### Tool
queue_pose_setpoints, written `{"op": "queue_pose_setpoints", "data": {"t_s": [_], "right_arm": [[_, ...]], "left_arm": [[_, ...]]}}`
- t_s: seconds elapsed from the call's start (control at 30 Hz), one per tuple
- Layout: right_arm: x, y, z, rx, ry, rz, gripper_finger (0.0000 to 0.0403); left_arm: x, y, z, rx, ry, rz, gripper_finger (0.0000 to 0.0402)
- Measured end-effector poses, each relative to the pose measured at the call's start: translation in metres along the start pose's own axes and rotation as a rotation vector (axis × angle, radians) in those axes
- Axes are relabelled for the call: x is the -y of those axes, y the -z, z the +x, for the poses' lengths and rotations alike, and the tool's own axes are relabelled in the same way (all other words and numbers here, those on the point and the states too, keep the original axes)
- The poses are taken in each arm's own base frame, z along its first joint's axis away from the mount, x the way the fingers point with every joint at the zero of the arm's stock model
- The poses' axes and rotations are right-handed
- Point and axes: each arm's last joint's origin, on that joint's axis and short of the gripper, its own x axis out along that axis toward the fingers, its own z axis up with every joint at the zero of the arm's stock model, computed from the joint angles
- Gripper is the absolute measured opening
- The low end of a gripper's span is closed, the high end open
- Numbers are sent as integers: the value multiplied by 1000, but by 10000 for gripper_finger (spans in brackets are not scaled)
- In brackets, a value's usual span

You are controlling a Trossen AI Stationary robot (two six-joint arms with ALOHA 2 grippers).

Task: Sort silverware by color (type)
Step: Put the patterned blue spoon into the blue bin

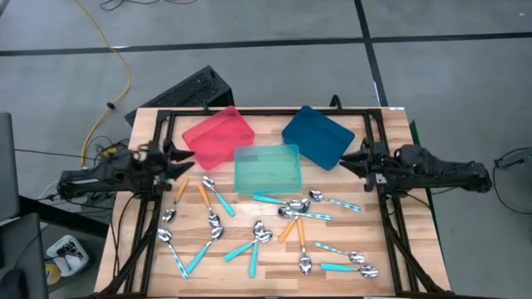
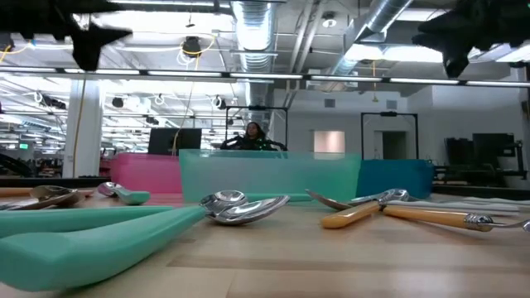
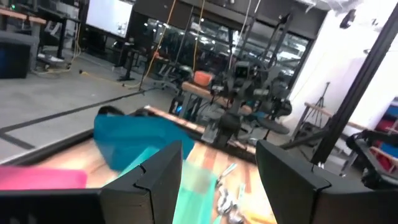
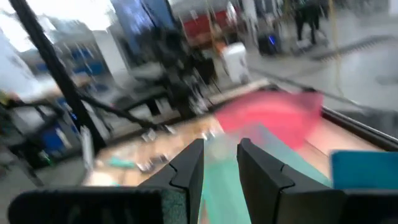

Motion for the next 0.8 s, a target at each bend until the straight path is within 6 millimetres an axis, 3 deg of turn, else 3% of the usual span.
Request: {"op": "queue_pose_setpoints", "data": {"t_s": [0.13, 0.27, 0.53, 0.8], "right_arm": [[-7, -21, 8, -181, 65, -35, 122], [-7, -16, 18, -492, 181, 29, 122], [-4, 18, 37, -952, 310, 233, 122], [-21, 43, 63, -1103, 225, 56, 134]], "left_arm": [[5, -23, -11, -76, -60, 1, 190], [7, -33, -16, -140, -115, 14, 190], [8, -32, -9, -181, -130, 57, 190], [8, -32, -7, -188, -142, 75, 190]]}}
